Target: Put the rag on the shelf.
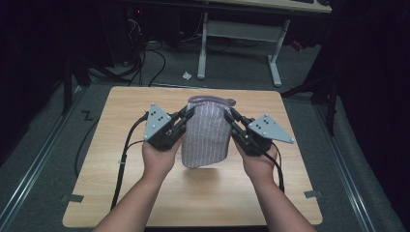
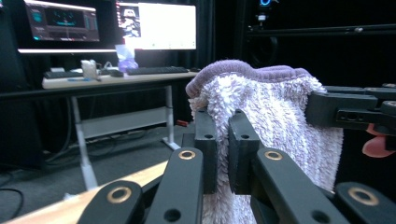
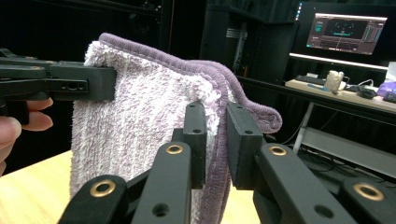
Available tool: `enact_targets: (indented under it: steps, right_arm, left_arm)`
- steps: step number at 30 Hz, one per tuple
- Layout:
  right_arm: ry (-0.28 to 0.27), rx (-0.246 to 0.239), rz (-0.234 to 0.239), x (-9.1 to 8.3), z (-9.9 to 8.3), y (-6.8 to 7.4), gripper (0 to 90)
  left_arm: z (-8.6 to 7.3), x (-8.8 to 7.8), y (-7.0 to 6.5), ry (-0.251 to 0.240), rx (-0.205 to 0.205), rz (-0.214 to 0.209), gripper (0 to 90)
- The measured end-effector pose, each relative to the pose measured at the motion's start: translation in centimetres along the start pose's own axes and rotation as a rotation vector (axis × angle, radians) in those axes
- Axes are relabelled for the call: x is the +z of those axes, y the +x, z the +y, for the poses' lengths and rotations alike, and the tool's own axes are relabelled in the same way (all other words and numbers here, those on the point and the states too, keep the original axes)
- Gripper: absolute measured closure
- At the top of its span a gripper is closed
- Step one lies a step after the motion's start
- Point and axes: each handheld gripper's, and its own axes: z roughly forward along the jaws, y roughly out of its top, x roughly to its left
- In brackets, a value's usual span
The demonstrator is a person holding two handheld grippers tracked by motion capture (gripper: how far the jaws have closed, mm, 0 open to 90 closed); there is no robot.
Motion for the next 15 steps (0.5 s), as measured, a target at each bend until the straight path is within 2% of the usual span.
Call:
enact_targets:
  steps: [2,8,11,13,15]
  right_arm:
    - [0.005,-0.006,-0.009,0.5,0.5,-0.3,80.0]
    - [0.012,-0.010,-0.034,2.2,1.3,-1.4,80.1]
    - [0.024,-0.010,-0.053,3.4,1.4,-2.2,80.1]
    - [0.029,-0.011,-0.059,3.7,1.4,-2.4,80.1]
    - [0.035,0.005,-0.066,4.6,1.7,-3.1,80.2]
  left_arm:
    - [0.4,0.5,0.4,-0.003,-0.007,0.003,84.5]
    - [0.9,2.0,1.4,0.004,0.020,0.005,84.5]
    - [0.9,3.6,2.3,0.032,0.023,0.007,84.4]
    - [1.0,3.9,2.5,0.038,0.026,0.011,84.4]
    - [1.5,4.8,2.9,0.046,0.040,0.008,84.2]
